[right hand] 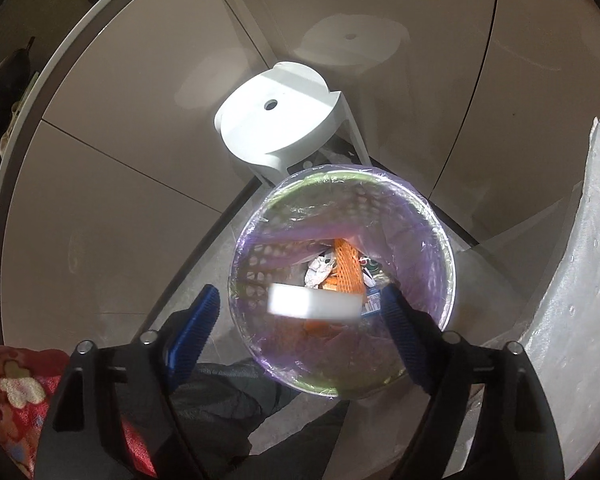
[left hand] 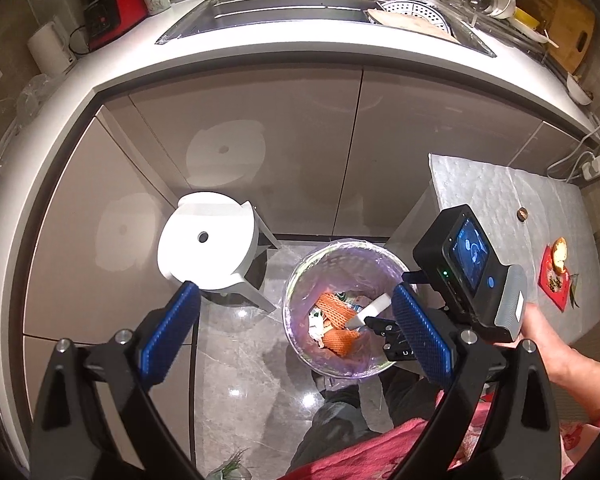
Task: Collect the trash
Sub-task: 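Release the white foam block into the bin with the right tool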
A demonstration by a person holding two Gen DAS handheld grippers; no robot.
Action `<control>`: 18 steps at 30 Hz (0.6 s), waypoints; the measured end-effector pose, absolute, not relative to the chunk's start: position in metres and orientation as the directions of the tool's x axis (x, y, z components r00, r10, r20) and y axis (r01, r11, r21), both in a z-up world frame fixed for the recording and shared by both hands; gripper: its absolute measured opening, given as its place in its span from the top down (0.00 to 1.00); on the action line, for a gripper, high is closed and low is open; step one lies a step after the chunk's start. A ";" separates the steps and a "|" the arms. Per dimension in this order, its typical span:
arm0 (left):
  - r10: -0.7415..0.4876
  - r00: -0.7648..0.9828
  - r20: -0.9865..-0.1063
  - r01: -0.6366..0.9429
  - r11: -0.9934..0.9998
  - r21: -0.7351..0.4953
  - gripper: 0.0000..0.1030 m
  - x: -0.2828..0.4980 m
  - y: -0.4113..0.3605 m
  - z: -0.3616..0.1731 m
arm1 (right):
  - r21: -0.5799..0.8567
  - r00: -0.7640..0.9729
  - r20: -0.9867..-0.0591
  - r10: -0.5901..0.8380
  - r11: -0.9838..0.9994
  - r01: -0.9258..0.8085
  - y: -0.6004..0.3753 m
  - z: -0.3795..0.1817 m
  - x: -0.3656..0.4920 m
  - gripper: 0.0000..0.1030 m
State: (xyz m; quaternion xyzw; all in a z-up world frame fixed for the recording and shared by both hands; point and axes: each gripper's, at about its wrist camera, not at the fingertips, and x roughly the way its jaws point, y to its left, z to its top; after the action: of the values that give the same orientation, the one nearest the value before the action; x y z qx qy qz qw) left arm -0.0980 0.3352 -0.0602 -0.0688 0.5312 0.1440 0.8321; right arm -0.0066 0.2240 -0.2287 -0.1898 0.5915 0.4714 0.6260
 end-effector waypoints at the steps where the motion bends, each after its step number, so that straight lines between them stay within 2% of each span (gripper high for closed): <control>1: 0.168 0.395 -0.903 -0.311 0.950 0.040 0.11 -0.098 0.334 -0.060 | 0.321 -0.140 -0.918 0.372 0.487 -0.812 0.223 -0.226 -0.006 0.15; 9: 0.165 0.406 -0.899 -0.278 0.959 0.050 0.11 -0.089 0.325 -0.057 | 0.333 -0.051 -0.883 0.466 0.547 -0.768 0.197 -0.180 0.014 0.07; 18: 0.128 0.414 -0.901 -0.203 0.978 0.045 0.11 -0.069 0.298 -0.056 | 0.276 0.218 -0.823 0.524 0.705 -0.654 0.090 -0.091 0.038 0.02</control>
State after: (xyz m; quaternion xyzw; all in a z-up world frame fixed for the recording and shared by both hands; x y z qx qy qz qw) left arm -0.0691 0.2985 -0.0561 -0.0356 0.5321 0.0984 0.8402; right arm 0.0379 0.0902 -0.0913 -0.0651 0.4975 0.3788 0.7777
